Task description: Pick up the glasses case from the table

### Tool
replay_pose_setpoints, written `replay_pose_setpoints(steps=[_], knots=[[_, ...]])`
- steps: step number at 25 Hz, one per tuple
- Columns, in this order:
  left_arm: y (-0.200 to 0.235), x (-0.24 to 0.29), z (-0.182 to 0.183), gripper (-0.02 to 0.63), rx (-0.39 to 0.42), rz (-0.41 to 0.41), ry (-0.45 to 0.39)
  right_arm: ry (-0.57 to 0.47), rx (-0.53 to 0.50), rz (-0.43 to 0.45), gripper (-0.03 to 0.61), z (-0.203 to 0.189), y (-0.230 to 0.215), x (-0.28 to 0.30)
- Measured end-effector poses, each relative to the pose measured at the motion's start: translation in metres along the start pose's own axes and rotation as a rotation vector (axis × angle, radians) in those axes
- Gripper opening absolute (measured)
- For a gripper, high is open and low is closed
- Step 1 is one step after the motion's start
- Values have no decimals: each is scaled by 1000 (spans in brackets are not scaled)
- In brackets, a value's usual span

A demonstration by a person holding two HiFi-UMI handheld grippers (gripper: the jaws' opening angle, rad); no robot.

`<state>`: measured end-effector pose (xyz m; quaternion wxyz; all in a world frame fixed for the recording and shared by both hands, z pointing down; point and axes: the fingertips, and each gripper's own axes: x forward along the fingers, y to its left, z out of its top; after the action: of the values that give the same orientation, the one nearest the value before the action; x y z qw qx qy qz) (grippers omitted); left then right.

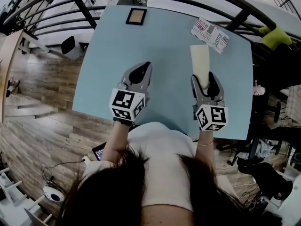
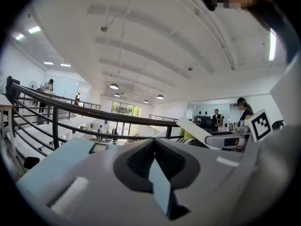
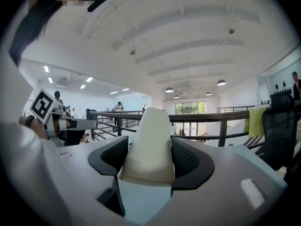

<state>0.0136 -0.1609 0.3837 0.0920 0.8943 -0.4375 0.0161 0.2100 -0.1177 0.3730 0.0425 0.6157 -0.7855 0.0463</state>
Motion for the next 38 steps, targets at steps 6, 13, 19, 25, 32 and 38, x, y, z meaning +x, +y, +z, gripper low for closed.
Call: replay_pose_setpoints(steps=[6, 13, 19, 25, 32, 38], knots=[[2, 1, -3, 58, -1, 0, 3, 1, 9, 0, 288, -2, -2, 1], [3, 1, -1, 58, 0, -2, 8, 2, 10, 5, 288, -1, 1, 3], [3, 3, -1, 58, 0, -3, 7, -1, 18, 1, 288, 0, -2, 3], [5, 3, -3, 58, -3, 3, 10, -2, 20, -4, 288, -1, -4, 4], [8, 3, -4, 58, -5, 8, 10, -1, 28, -7, 288, -2, -5, 5], [9, 3, -4, 58, -7, 7, 16, 4, 31, -13, 288, -3, -5, 4]])
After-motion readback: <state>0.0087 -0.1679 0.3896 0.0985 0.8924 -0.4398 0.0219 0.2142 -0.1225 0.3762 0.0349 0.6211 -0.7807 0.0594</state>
